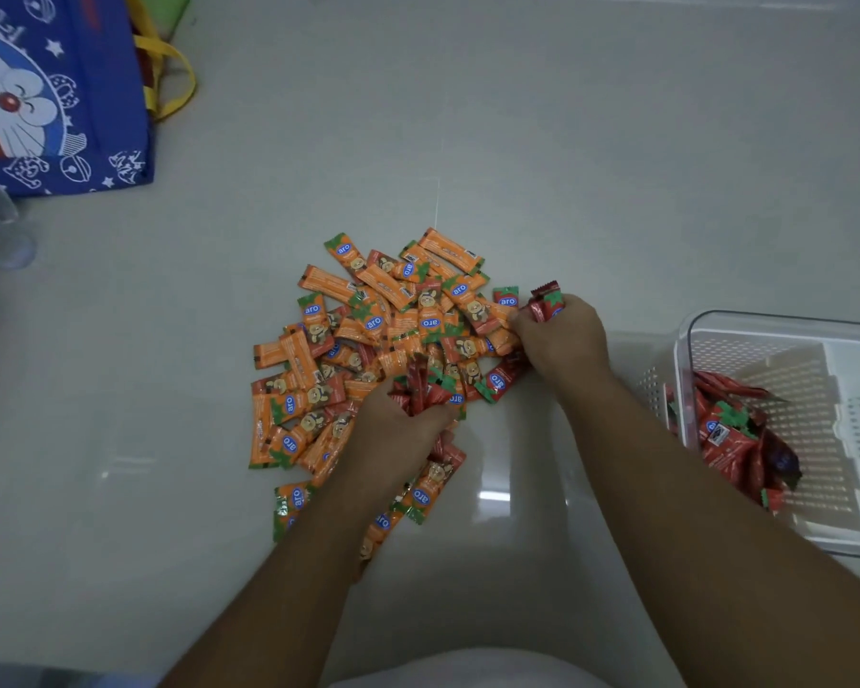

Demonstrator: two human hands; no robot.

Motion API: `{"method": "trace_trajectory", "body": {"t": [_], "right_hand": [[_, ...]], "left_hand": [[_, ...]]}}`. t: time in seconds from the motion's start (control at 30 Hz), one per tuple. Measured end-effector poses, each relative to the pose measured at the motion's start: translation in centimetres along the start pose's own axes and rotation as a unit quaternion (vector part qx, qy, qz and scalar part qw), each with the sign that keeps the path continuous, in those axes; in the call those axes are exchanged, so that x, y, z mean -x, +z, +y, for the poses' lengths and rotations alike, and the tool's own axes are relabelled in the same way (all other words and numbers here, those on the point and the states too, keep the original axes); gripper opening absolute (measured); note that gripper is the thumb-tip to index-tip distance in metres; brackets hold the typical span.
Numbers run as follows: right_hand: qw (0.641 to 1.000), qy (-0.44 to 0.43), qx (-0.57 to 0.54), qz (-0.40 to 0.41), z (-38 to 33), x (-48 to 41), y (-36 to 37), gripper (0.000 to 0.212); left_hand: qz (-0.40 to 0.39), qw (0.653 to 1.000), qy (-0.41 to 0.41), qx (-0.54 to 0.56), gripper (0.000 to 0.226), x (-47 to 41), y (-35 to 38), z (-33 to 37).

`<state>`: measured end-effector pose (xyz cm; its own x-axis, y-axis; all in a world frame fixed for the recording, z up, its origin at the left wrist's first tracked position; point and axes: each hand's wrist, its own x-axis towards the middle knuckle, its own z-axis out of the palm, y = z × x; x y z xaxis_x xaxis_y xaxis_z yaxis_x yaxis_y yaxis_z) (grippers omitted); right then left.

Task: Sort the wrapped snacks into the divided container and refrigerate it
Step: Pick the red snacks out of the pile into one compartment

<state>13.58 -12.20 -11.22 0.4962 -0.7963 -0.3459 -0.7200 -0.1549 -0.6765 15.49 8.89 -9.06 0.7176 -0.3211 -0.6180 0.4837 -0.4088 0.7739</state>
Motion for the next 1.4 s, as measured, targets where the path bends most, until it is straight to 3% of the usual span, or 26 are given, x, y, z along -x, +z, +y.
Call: {"method": "trace_trajectory", "body": {"t": [0.17,0.3,0.63,0.77,0.87,1.0,1.17,1.3,1.4], "right_hand": [[0.996,0.041,-0.006,-0.073,-0.1,-0.6,0.6,0.038],[0.995,0.048,-0.012,-0.082,0.2,-0.4,0.7,0.036],[0.985,0.080,-0.151,-0.022,2.7,2.9,-0.3,0.028],[0.982,0.059,-0.175,0.028,3.1,4.1,-1.3,0.025],[0.984,0.037,-0.175,0.020,3.3,4.5,-2.2,0.021],[0.992,0.003,-0.121,-0.034,3.9,5.9,-2.3,0.016],[0.982,-0.117,0.066,-0.133,5.3,7.7,-1.9,0.036],[0.950,-0.175,0.183,-0.183,5.2,7.3,-2.2,0.050],[0.944,-0.151,0.237,-0.174,5.0,7.2,-2.6,0.049]], "left_hand": [[0.020,1.000,-0.005,0.015,0.017,-0.3,-0.7,0.2],[0.022,1.000,0.003,-0.005,0.018,-0.4,-0.6,0.0],[0.026,0.984,0.090,-0.151,0.028,-0.6,1.2,-0.5],[0.021,0.960,0.138,-0.243,0.039,-0.2,2.6,-0.8],[-0.021,0.937,0.162,-0.308,0.052,0.3,2.7,-1.2],[-0.069,0.934,0.168,-0.308,0.025,0.5,1.9,-2.0],[0.014,0.958,0.149,-0.243,0.006,1.1,0.6,-3.3],[0.053,0.950,0.167,-0.257,0.015,0.9,1.0,-2.5],[0.041,0.935,0.176,-0.306,0.021,0.0,2.5,-1.3]]}}
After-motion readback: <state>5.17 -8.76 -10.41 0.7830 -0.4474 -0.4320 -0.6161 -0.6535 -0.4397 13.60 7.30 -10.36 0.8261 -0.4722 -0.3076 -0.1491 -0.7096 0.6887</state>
